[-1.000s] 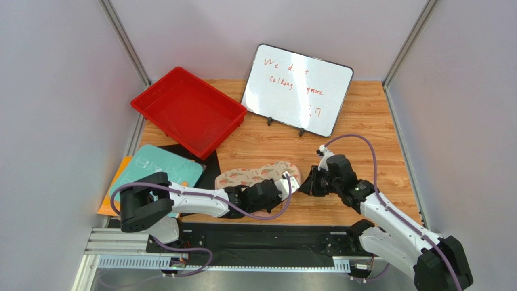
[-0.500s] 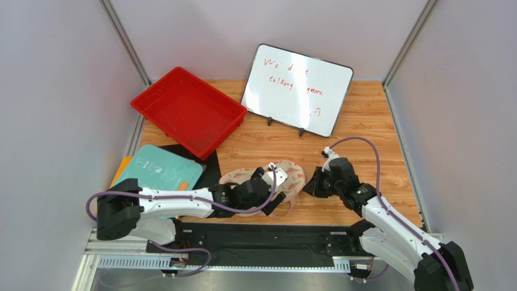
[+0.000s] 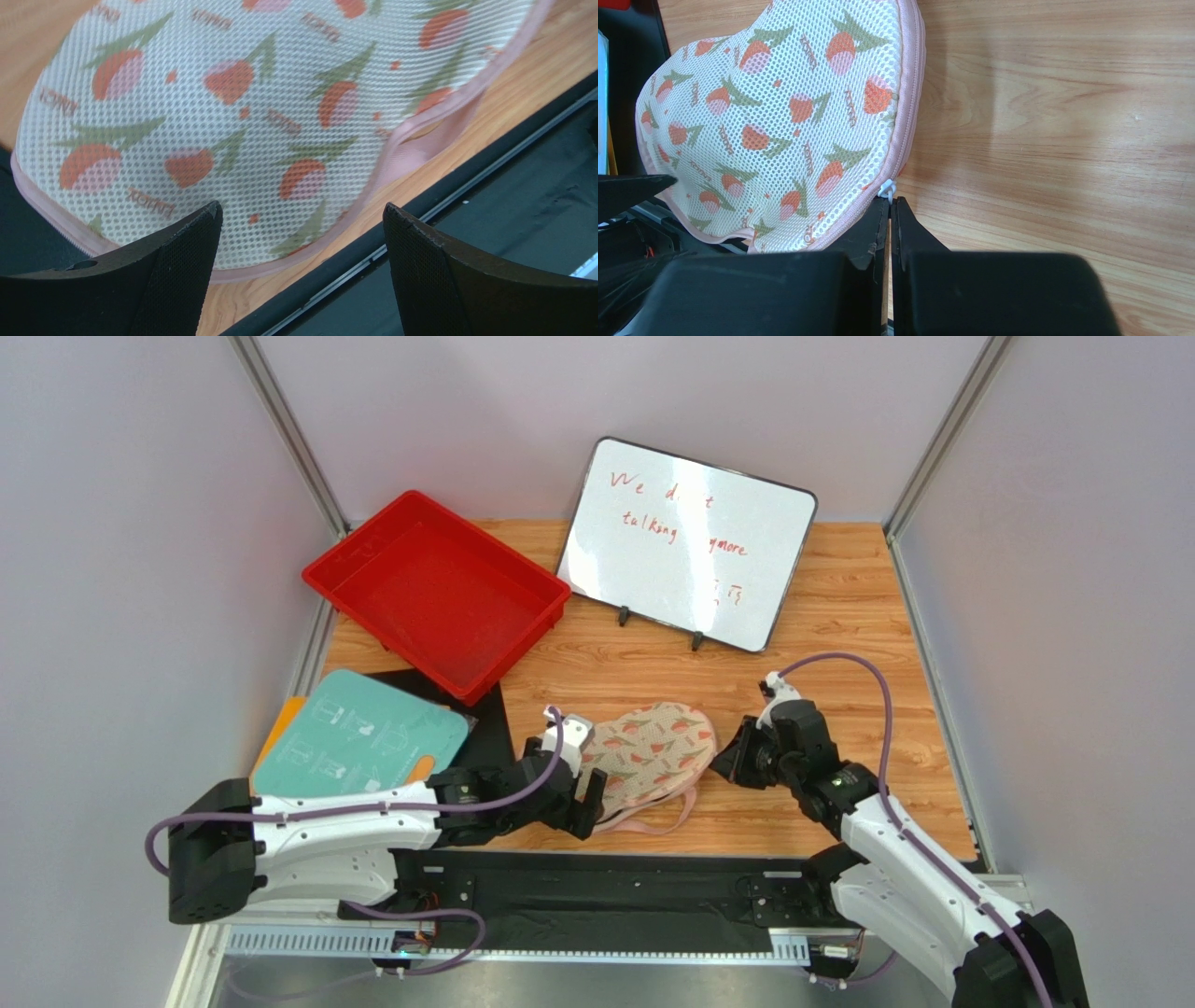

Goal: Unzip the laundry bag and remove the bra
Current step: Unzip the laundry bag at the center of the board.

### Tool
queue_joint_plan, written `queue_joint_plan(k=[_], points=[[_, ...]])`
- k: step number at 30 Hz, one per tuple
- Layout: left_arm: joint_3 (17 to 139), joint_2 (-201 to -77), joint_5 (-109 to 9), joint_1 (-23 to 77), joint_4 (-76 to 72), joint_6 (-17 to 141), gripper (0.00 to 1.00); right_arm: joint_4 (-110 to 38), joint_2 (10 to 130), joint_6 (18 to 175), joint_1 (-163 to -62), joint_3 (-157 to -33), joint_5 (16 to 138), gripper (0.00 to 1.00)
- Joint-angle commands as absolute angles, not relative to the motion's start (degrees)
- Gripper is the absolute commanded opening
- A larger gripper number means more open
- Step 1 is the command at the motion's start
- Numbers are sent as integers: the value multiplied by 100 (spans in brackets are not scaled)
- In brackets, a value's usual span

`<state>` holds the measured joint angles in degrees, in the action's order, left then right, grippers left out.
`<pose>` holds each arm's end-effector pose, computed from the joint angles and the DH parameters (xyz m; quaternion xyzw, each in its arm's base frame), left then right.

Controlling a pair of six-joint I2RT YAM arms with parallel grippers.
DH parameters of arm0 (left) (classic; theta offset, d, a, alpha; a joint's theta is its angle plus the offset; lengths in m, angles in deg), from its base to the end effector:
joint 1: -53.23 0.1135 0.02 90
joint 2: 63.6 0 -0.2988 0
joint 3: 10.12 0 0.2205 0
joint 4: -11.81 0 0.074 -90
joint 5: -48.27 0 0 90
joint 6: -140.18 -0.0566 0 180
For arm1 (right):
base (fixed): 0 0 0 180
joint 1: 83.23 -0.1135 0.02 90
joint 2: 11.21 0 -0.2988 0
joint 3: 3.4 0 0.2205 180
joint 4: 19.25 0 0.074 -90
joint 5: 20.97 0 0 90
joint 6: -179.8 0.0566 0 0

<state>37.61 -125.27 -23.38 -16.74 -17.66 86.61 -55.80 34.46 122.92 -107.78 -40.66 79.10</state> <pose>0.0801 -0.1677 0.2356 0.2012 0.8864 -0.2249 0.3511 0.1061 0.0593 0.2033 0.0352 0.9201 0.2550 0.2951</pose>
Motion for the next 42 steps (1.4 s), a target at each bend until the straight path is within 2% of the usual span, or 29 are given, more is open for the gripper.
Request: queue_joint_plan(k=[1,11,20,27,32,36,42], points=[[3345,-12538,-2819,-1322,-1332,9281,90,-5543,3353,12337,-10740,-4090,7861,0],[3238,-13416,-3110,-267,-127,8605,90,-5868,3142,12363,-10731,-3923,8090,0],[4485,-14304,-3216,507,-319,7130,90,-5957,2755,12591,-10775,-3677,8538,0],[5478,-14235,-3848,323,-443,6067,93,-5921,2746,12575,-10889,-3659,8678,0],[5647,-14471,-4532,-564,-109,5054,94,-5860,2746,12592,-10898,-3721,8731,0],[5366,-14762,-5569,-837,811,5264,94,-5816,2738,12592,-10898,-3729,8819,0],[5462,-15456,-5632,-1101,1209,5466,93,-5825,2729,12574,-10898,-3712,8898,0]])
